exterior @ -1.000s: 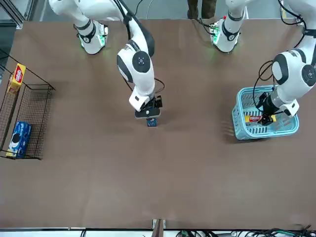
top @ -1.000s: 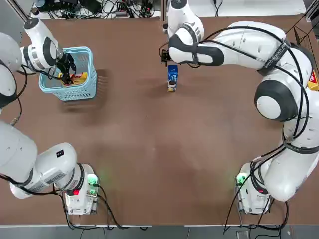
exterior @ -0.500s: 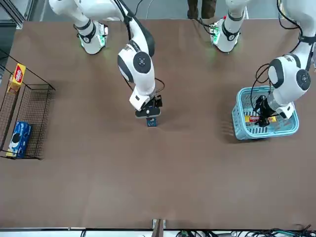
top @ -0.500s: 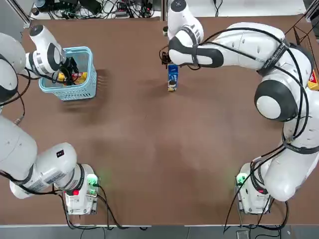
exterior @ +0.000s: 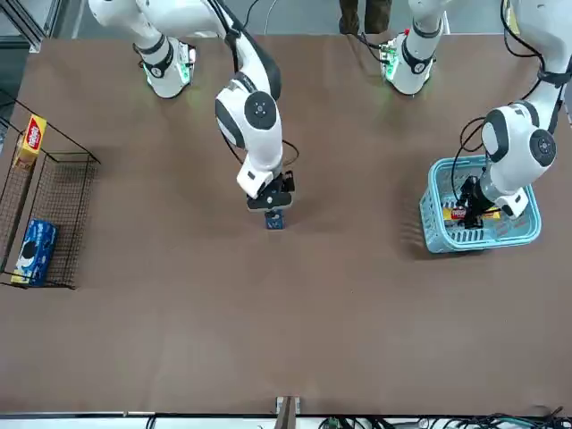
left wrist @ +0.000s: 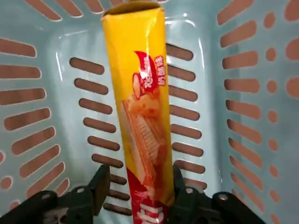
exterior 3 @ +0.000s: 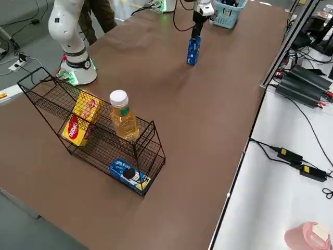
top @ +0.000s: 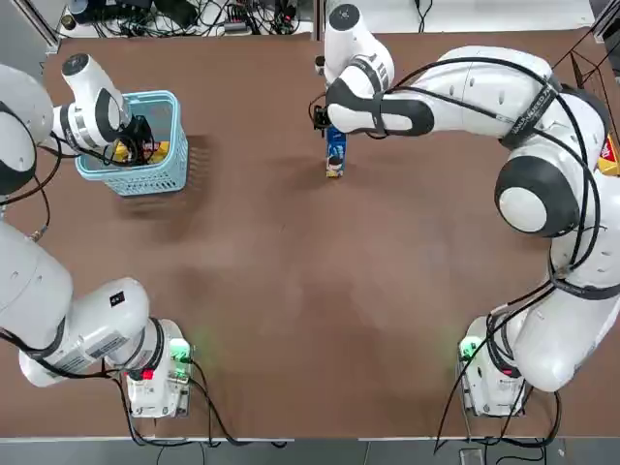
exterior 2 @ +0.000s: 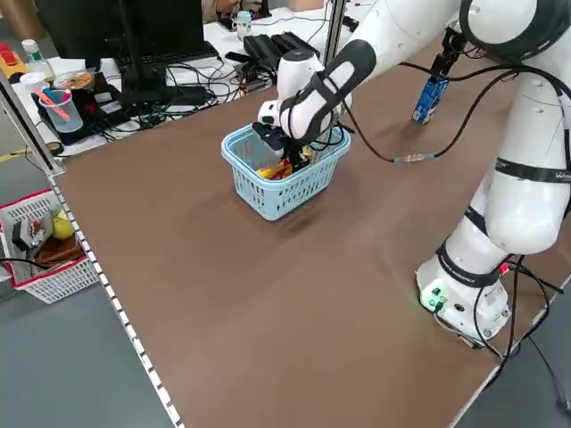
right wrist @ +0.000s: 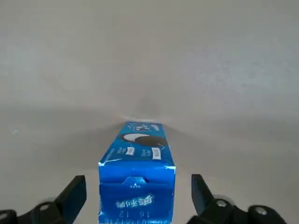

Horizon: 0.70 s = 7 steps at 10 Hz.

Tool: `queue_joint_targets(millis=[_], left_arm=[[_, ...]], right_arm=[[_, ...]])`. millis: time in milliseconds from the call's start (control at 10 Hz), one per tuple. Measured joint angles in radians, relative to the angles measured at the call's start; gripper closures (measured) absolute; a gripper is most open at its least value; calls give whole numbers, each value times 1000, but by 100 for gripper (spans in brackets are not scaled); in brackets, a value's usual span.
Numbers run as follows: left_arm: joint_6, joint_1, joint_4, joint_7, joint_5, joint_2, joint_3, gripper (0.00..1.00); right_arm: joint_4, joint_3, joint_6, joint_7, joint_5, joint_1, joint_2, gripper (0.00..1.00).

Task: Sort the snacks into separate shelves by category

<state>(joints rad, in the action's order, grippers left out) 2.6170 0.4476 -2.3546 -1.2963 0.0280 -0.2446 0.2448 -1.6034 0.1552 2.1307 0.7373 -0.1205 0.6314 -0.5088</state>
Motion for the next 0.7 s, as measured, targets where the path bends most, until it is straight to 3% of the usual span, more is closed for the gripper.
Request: queue_joint_targets(millis=[300, 700], left_arm=[[21, 0, 0, 0, 0, -5, 0, 45], [29, 0, 0, 0, 0, -6, -1, 73]], right_arm=[[-25, 2, 29, 7, -18, -6, 0, 1], [-36, 11, 57, 35, -45, -24, 0, 3]])
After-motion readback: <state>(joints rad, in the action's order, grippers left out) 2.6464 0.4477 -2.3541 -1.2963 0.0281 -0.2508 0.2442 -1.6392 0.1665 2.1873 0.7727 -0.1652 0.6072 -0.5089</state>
